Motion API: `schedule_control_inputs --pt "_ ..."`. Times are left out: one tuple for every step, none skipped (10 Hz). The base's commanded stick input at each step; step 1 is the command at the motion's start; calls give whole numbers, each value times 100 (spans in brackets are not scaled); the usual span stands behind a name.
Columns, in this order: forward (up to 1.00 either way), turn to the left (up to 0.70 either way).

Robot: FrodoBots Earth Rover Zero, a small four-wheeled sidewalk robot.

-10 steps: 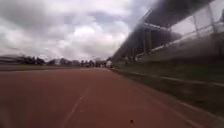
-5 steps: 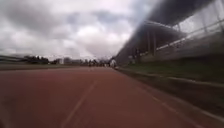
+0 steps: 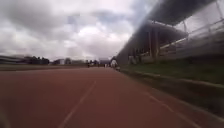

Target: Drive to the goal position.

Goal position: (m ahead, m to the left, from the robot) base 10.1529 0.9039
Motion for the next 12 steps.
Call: schedule_control_inputs --pt "70 1" --pt "70 1" --pt "70 36" --pt "70 36" --pt "70 36" --pt "70 36" --pt "70 36" --pt "70 36" --pt "70 36" --pt "70 1" --pt "70 1" --pt "70 1"
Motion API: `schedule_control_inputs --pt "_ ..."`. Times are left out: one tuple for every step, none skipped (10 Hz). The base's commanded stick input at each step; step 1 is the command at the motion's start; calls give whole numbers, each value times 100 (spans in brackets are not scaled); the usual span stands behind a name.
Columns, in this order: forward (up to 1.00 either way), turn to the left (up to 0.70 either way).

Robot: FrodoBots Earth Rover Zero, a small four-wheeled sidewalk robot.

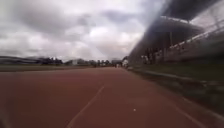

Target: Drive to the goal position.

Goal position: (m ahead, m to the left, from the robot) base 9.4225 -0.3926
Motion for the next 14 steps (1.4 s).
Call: schedule_control_inputs --pt "70 1" --pt "70 1" --pt "70 1" --pt "70 1" --pt "70 1" --pt "70 1" --pt "70 1" --pt "70 1" --pt "70 1" --pt "70 1" --pt "70 1" --pt "70 1" --pt "70 -3" --pt "70 -8"
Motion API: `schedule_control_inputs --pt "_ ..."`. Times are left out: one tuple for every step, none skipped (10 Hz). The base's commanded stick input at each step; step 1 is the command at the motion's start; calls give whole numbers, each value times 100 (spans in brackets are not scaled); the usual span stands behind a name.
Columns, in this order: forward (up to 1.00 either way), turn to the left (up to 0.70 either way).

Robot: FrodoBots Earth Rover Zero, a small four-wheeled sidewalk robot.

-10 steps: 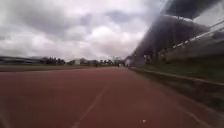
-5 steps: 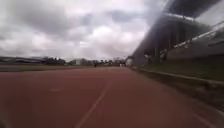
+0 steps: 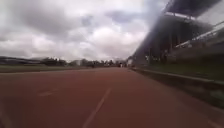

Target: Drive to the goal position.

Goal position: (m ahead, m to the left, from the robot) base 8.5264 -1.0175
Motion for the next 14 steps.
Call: schedule_control_inputs --pt "70 -14" --pt "70 -23" --pt "70 -31" --pt "70 -34" --pt "70 -34" --pt "70 -34" --pt "70 1" --pt "70 1" --pt "70 1" --pt "70 1" --pt "70 1" --pt "70 1" --pt "70 1" --pt "70 -4"
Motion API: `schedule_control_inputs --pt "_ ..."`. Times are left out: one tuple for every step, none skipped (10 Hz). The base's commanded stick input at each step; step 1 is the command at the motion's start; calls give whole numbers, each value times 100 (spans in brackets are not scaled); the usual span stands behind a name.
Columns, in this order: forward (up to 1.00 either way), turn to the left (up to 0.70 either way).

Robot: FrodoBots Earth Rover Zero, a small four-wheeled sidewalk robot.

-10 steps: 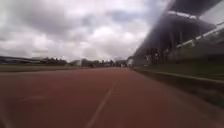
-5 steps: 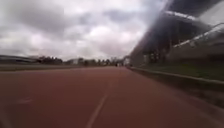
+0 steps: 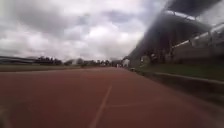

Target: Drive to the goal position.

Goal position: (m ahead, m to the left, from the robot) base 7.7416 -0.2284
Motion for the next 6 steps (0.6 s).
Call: schedule_control_inputs --pt "70 -17" --pt "70 -31" --pt "70 -34" --pt "70 -34" --pt "70 -34" --pt "70 -34"
